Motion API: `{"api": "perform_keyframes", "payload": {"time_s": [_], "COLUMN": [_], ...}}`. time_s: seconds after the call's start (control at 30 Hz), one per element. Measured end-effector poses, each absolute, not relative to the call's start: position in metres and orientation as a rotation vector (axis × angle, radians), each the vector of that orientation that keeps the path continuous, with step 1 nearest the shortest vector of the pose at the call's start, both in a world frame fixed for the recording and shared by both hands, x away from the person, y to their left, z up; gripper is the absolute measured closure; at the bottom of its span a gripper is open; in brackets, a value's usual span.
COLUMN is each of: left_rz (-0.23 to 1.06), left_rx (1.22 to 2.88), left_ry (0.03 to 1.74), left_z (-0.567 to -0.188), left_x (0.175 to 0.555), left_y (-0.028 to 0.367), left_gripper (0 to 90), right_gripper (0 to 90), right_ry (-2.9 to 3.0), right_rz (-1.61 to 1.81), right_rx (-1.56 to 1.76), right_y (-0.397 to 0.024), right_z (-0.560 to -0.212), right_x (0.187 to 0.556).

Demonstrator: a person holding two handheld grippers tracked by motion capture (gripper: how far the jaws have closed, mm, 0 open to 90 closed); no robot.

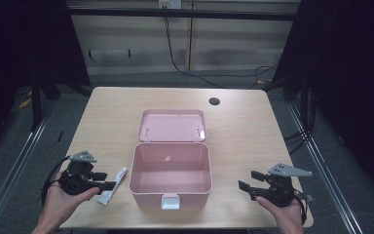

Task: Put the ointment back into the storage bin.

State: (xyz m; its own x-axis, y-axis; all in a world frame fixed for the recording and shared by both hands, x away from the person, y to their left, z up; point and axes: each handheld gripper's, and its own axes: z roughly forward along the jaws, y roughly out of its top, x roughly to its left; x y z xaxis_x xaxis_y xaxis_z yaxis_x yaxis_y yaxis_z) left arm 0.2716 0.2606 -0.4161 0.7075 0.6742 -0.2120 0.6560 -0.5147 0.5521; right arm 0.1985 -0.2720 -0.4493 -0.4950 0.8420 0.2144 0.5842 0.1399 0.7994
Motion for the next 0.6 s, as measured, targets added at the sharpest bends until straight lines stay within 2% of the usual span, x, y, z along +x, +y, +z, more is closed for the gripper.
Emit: {"api": "perform_keyframes", "payload": {"time_s": [0.17, 0.4, 0.53, 0.6], "left_rz": [0.012, -0.047, -0.067, -0.061], "left_rx": [2.314, 2.348, 2.389, 2.420], "left_ry": [1.017, 1.081, 1.093, 1.098], "left_z": [-0.415, -0.427, -0.432, -0.433], "left_x": [0.283, 0.298, 0.305, 0.309], "left_y": [0.258, 0.258, 0.251, 0.248], "left_gripper": [50.7, 49.5, 60.5, 63.2], "right_gripper": [31.2, 31.3, 30.9, 30.2], "right_ry": [2.123, 2.128, 2.132, 2.138], "right_rz": [1.303, 1.323, 1.333, 1.337], "right_rx": [1.387, 1.392, 1.402, 1.405], "right_y": [-0.273, -0.273, -0.274, -0.273], "right_z": [-0.448, -0.449, -0.449, -0.450], "right_x": [0.197, 0.199, 0.199, 0.200]}}
